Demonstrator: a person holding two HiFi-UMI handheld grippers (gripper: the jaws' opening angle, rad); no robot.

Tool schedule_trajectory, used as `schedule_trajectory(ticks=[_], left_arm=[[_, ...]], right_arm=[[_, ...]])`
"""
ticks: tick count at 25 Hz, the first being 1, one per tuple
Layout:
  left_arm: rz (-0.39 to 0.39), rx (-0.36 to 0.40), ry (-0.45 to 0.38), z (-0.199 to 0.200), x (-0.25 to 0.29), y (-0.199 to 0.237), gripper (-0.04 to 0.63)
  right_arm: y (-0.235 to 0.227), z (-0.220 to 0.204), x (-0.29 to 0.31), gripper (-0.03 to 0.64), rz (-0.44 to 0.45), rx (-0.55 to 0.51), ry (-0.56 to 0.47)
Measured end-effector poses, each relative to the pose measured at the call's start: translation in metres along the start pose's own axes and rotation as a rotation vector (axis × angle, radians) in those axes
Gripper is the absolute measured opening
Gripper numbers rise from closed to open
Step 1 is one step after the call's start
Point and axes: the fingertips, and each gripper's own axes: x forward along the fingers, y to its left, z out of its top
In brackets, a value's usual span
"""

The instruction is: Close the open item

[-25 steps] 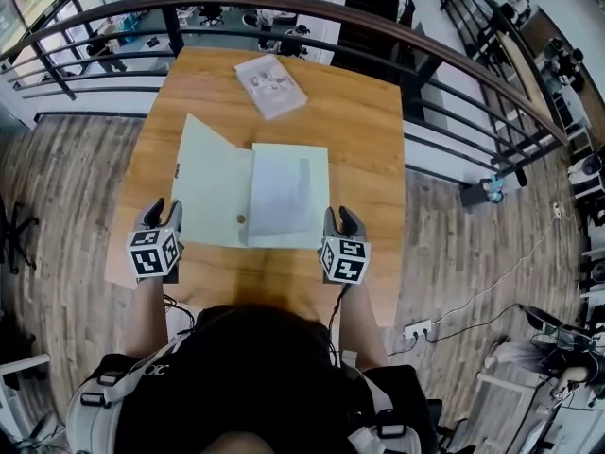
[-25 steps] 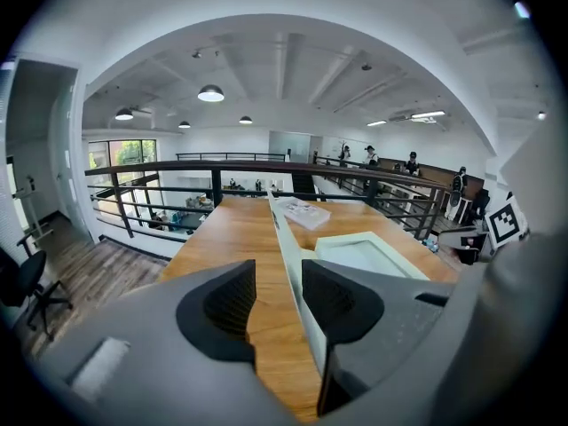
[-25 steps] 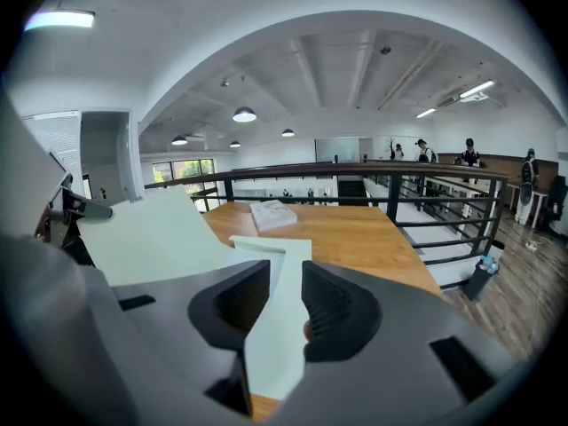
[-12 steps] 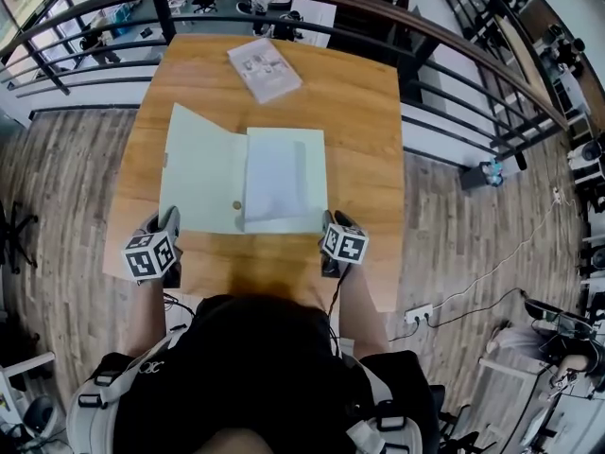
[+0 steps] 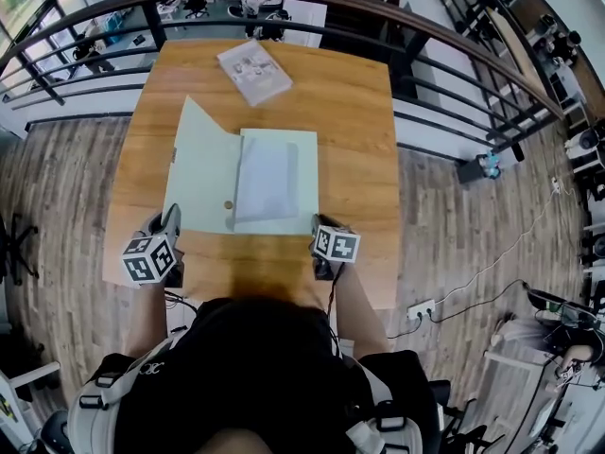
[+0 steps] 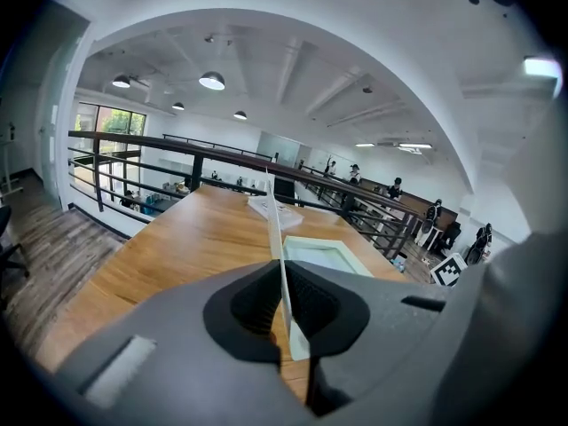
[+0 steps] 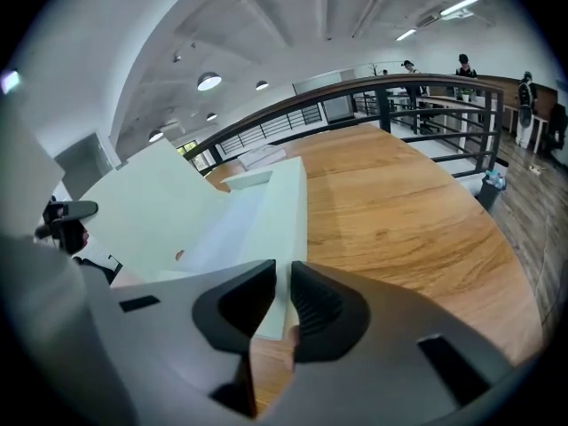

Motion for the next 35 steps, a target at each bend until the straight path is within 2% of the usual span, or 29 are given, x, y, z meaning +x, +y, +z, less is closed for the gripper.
schedule_trajectory(ticks=[3,7,9,13,18,30,35], left_arm=[[-0.03,0.033,-0.007,0.006,0.002,-0.01,0.008],[-0.083,0.114,-0.004,0.01,0.011,-0.032,0.009],[-0.146,0.141,0.008,0.01,0.017,-0.052,0.009],[-0.326,0.157,0.05,0.007,0.031,-0.1,0.025],[-0.43,0.227,0.117,-0.008,0.046,-0.139,0.031],[-0.535,0.364,0.239,-0.043,0.075,-0.187,0.038],[-0.571,0.43,0.3,-0.07,0.084,-0.202,0.041]], right_arm=[[0.005,-0.002,-0.001,0.059,0.01,-0.003,0.0],[0.011,-0.004,0.002,0.058,0.023,-0.008,0.008],[0.012,-0.005,0.003,0.06,0.03,0.001,0.008],[0.011,-0.005,0.004,0.06,0.043,0.034,-0.005],[0.014,-0.01,0.005,0.06,0.069,0.069,-0.014],[0.032,-0.02,0.003,0.06,0.116,0.087,-0.01],[0.039,-0.026,-0.001,0.061,0.13,0.078,0.0]])
